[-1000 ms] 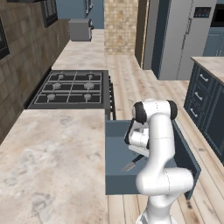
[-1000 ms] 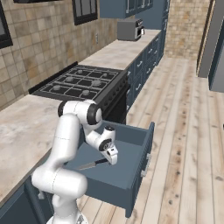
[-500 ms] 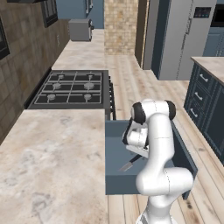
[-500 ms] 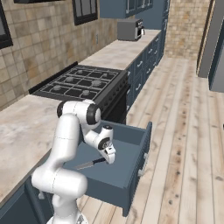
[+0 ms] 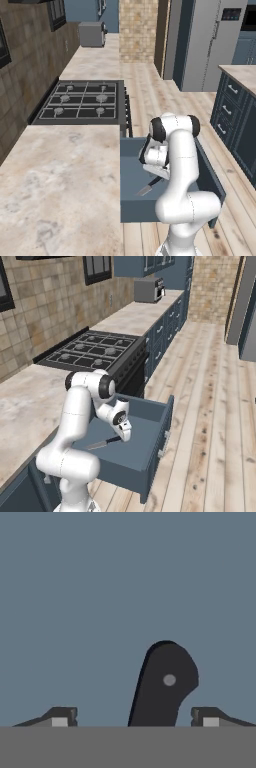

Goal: Pick up the knife from the drawer and place it on the cutting board. Then place the meat from the plate to the cutting board.

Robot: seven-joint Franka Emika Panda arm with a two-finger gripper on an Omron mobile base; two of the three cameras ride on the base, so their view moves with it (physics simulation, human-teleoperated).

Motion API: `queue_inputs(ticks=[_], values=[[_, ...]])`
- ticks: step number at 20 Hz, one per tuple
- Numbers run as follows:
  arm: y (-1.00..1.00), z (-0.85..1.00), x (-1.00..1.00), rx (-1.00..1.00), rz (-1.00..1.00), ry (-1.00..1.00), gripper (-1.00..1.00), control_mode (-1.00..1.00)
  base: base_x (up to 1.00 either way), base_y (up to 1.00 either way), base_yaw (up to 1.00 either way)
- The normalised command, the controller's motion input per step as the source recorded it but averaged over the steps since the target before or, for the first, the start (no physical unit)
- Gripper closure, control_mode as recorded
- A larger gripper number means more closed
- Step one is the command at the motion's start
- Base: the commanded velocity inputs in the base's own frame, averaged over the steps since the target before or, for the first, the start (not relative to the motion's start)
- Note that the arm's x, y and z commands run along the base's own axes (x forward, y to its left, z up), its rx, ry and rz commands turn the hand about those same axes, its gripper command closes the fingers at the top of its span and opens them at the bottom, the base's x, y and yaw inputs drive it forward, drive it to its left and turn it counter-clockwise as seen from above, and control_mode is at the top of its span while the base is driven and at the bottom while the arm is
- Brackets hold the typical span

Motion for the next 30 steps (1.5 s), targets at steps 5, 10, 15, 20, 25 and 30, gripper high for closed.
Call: queue_inputs(ticks=[5,10,15,20,25,30], values=[[0.06,-0.3,-0.02,0.0,-0.04,0.0,-1.0,-1.0,0.0,0.0,0.0],[0.05,-0.06,-0.04,0.0,-0.05,0.0,-1.0,-1.0,0.0,0.0,0.0],[0.01,-0.02,-0.07,0.0,-0.07,0.0,-1.0,-1.0,0.0,0.0,0.0],[0.28,0.04,0.05,0.0,-0.13,0.0,-1.0,-1.0,0.0,0.0,0.0],[-0.29,-0.03,-0.49,0.03,-0.14,0.01,-1.0,-1.0,0.0,0.0,0.0],[-0.49,-0.02,-0.64,0.06,-0.17,0.02,-1.0,-1.0,0.0,0.0,0.0]])
